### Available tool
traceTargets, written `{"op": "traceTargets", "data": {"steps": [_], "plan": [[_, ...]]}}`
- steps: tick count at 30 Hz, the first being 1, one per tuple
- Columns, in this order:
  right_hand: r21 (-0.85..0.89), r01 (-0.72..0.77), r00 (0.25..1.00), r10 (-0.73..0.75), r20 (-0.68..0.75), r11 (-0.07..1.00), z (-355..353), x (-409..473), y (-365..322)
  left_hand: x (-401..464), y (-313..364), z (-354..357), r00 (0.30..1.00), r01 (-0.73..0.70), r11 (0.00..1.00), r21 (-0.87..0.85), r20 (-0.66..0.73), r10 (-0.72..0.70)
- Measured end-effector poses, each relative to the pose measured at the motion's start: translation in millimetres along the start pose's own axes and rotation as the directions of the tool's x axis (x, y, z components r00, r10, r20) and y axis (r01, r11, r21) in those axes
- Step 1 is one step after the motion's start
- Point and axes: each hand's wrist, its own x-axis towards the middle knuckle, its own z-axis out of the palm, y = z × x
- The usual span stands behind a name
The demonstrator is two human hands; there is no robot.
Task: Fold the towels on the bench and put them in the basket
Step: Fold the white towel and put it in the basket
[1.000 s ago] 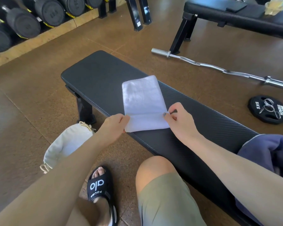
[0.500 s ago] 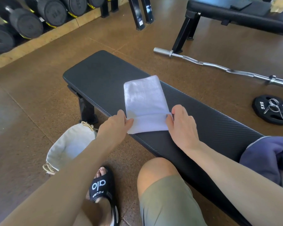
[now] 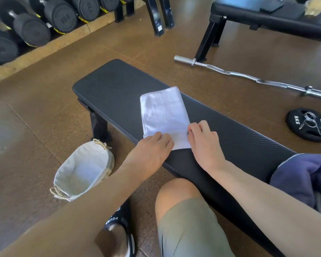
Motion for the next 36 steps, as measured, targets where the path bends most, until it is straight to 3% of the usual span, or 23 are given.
{"op": "traceTargets", "data": {"steps": [4, 7, 10, 15, 26, 36], "plan": [[-0.008, 0.017, 0.999, -0.017, 0.031, 1.0, -12, 4, -1, 1, 9, 6, 0.998, 0.018, 1.0, -0.025, -0.062, -0.019], [-0.039, 0.301, 0.954, -0.3, 0.019, 0.953, -25, 7, -3, 3, 9, 8, 0.995, 0.048, 0.999, -0.001, -0.087, -0.048], [0.03, 0.532, 0.833, -0.529, 0.163, 0.846, -31, 5, 1, 2, 5, 6, 0.994, 0.068, 0.997, -0.027, -0.087, -0.07], [0.09, 0.481, 0.846, -0.489, 0.211, 0.872, -28, 2, 17, 0, -1, 2, 0.991, 0.096, 0.993, -0.072, -0.081, -0.102], [0.047, 0.592, 0.762, -0.579, 0.29, 0.804, -34, 22, 17, 5, -1, -1, 0.995, 0.098, 0.994, -0.047, -0.011, -0.099], [0.032, 0.546, 0.778, -0.521, 0.351, 0.837, -34, 33, 11, 4, -14, 3, 0.999, 0.034, 0.999, -0.021, 0.0, -0.034]]}}
